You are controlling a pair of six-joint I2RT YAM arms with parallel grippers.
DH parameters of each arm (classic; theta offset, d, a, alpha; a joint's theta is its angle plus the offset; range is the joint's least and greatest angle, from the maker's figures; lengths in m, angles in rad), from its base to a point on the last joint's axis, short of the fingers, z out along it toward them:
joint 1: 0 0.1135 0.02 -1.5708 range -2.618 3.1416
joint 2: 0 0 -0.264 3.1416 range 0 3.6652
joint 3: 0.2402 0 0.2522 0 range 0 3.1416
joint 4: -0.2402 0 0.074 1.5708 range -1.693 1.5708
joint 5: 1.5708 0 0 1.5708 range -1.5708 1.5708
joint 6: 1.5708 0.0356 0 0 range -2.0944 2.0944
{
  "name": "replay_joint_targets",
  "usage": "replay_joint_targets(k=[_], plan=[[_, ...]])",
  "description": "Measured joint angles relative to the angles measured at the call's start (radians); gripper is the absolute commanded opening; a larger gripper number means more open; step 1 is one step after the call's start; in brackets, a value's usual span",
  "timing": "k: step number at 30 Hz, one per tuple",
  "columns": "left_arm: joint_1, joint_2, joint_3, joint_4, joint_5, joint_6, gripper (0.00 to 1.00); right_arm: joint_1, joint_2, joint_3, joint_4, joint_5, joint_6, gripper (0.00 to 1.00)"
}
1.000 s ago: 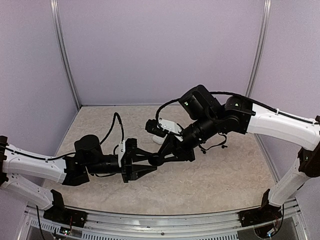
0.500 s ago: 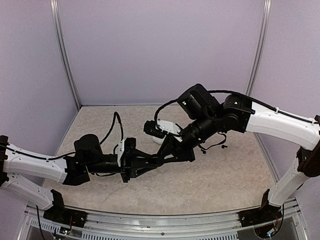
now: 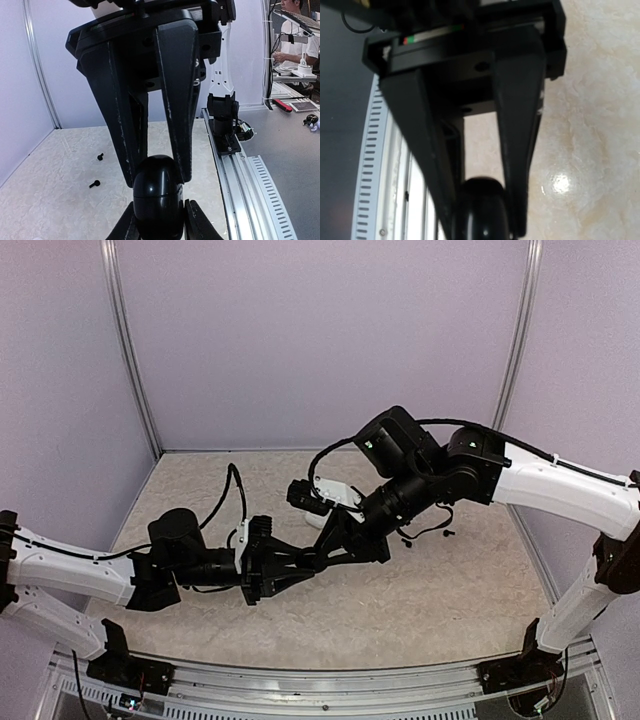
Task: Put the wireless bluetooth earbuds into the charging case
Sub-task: Pass from the right arm to the left
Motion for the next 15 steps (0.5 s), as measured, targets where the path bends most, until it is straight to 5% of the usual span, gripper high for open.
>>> replay_joint_targets(k=[4,9,15], plan=[[0.002,0.004,0.000,0.000,0.005,-0.004,0.15,0.000,0.000,0.000,-0.005,-0.002,-0.006,0.14],[0.002,0.005,-0.001,0.007,0.013,-0.005,0.11,0.000,-0.001,0.000,0.001,0.000,0.000,0.39],[0.002,-0.018,-0.017,0.040,0.016,-0.005,0.08,0.000,-0.017,-0.011,0.041,0.019,0.013,0.43]])
